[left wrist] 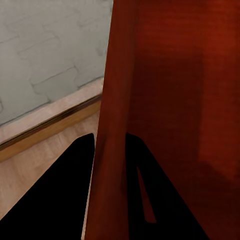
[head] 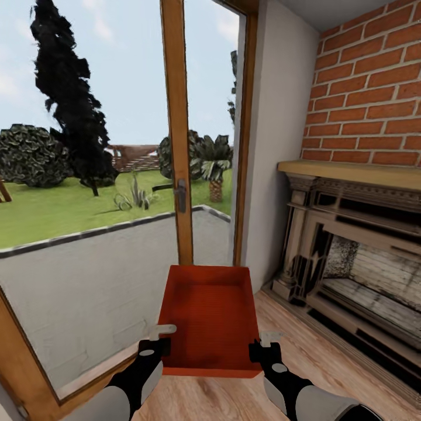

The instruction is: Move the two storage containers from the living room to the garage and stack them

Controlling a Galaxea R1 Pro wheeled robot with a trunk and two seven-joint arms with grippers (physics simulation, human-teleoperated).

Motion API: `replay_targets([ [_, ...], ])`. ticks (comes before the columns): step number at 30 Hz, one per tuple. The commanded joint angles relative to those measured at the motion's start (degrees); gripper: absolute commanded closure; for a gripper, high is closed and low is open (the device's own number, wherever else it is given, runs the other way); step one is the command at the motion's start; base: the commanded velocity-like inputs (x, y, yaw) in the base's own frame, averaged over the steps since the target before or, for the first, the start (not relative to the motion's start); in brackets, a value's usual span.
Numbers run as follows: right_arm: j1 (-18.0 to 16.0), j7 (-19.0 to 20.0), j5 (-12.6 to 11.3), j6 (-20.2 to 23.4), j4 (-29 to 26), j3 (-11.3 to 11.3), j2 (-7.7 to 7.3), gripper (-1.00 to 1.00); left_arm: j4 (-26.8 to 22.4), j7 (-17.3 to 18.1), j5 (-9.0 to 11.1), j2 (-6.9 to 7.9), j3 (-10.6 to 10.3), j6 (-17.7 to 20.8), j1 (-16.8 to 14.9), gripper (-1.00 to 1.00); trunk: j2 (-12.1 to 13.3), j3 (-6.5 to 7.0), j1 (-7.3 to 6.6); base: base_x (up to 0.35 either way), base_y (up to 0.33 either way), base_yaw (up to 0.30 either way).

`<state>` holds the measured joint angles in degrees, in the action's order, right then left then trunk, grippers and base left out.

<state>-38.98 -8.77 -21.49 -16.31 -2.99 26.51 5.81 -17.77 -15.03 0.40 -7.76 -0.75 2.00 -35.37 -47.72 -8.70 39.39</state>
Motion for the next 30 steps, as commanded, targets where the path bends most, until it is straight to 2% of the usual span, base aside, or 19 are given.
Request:
replay_targets([
  [1,-0.04,-0.11,-1.28,-0.39,0.53,0.12,-0.01,1.0,-1.74,-0.52,-1.11,0.03,1.51,0.27,-0.05,1.0,-0.07,-0.01,0.01,0.0,0.0,-0.194],
  [18,-0.04,-0.02,-1.25,-0.31,0.53,0.12,-0.02,1.0,-1.74,-0.52,-1.11,0.03,1.54,0.27,-0.06,1.0,-0.07,1.05,0.01,0.0,0.0,-0.219],
  [30,-0.04,-0.06,-1.19,-0.33,0.53,0.14,0.08,1.0,-1.74,-0.52,-1.11,0.01,1.46,0.27,-0.05,1.0,-0.07,1.25,0.01,0.0,0.0,-0.037],
])
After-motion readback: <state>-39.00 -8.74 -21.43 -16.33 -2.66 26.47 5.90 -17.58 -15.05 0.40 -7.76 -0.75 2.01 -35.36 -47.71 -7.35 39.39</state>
